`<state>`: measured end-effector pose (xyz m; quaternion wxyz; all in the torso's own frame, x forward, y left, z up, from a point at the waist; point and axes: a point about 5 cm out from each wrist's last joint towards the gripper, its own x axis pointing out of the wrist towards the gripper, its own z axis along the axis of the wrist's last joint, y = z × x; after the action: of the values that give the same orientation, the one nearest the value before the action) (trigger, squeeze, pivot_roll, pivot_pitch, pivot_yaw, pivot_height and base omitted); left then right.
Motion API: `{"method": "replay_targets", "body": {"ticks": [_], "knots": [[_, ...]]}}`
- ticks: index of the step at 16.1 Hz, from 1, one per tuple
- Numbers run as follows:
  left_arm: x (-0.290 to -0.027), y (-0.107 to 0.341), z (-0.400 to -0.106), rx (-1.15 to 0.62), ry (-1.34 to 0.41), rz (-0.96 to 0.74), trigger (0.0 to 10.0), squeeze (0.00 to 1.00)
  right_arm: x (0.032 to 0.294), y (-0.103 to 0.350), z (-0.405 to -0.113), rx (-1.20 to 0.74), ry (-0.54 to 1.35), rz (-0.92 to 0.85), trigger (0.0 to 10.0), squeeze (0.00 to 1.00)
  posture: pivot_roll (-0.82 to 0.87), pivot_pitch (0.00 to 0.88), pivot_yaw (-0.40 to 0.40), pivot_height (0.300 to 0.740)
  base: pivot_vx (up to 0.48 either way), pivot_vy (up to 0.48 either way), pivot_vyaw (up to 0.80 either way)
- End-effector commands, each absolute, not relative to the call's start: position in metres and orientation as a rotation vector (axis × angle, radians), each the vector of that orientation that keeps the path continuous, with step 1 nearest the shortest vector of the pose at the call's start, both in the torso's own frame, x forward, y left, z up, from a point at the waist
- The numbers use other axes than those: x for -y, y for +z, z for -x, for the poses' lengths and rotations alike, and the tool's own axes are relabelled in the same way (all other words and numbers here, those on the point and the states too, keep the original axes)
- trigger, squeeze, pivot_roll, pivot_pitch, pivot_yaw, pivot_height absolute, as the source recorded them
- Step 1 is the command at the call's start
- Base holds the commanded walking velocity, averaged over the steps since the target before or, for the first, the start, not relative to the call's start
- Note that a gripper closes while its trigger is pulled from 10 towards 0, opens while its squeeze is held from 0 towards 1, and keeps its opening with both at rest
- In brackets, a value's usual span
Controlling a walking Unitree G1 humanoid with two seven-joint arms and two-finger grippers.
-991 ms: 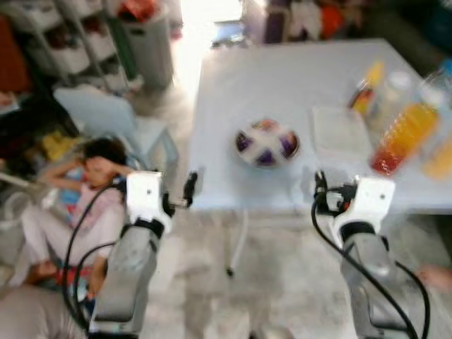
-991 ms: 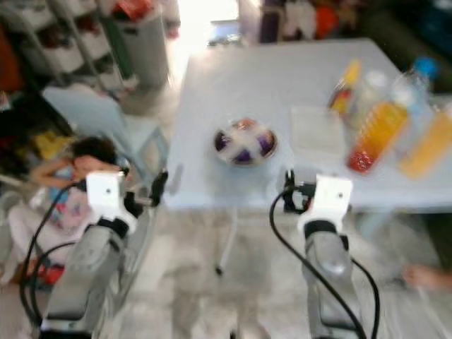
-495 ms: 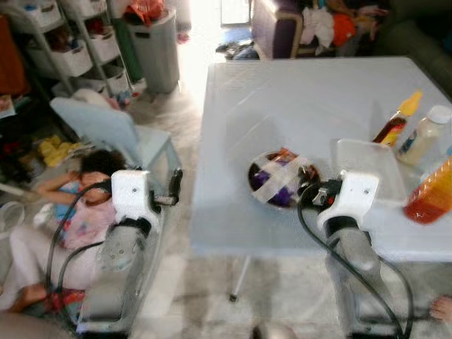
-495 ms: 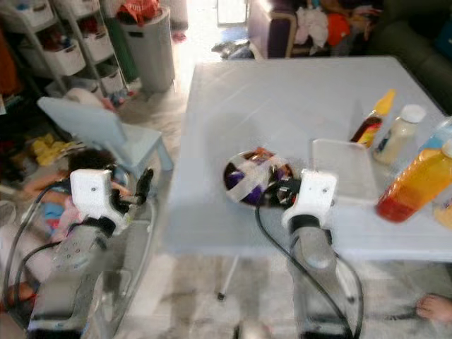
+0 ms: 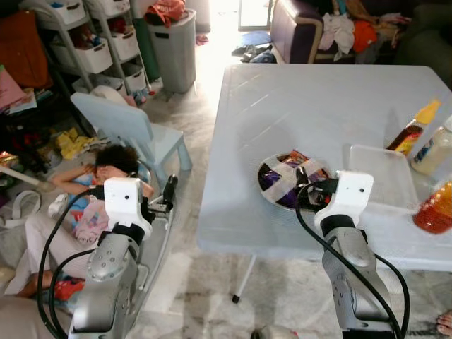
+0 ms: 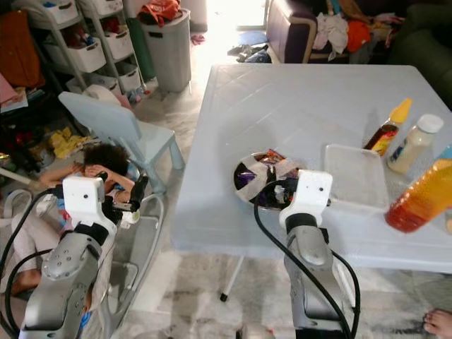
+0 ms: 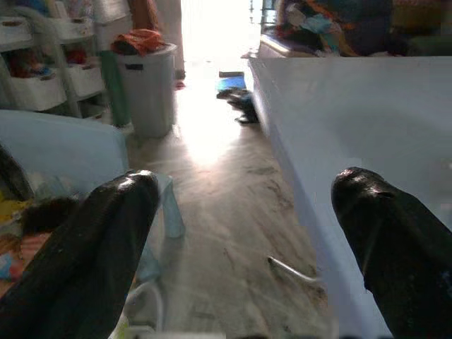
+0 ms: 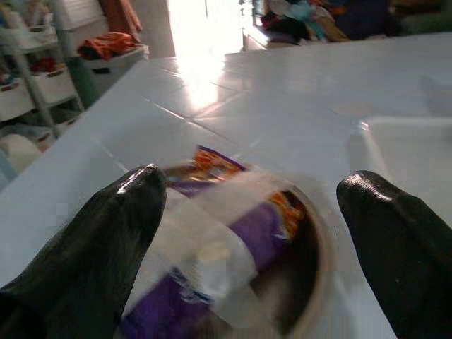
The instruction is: Restocking fridge
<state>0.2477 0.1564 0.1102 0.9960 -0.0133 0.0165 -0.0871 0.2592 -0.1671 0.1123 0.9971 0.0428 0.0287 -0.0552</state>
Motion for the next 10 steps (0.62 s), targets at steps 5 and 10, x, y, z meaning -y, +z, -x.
{"method": "replay_targets", "body": {"ticks": [5,10], "knots": [[-0.157,0.112,-0.242,-0.05,-0.303,0.018,10.0,0.0,0.181,0.101,-0.24,-0.147,-0.198,-0.121,10.0,0.0,-0.03,0.0,0.025,0.74,0.0,0.0,0.0],[-0.157,0.113,-0.244,-0.054,-0.331,0.007,10.0,0.0,0.182,0.09,-0.243,-0.262,-0.269,-0.271,10.0,0.0,-0.03,0.0,0.027,0.74,0.0,0.0,0.0]]}}
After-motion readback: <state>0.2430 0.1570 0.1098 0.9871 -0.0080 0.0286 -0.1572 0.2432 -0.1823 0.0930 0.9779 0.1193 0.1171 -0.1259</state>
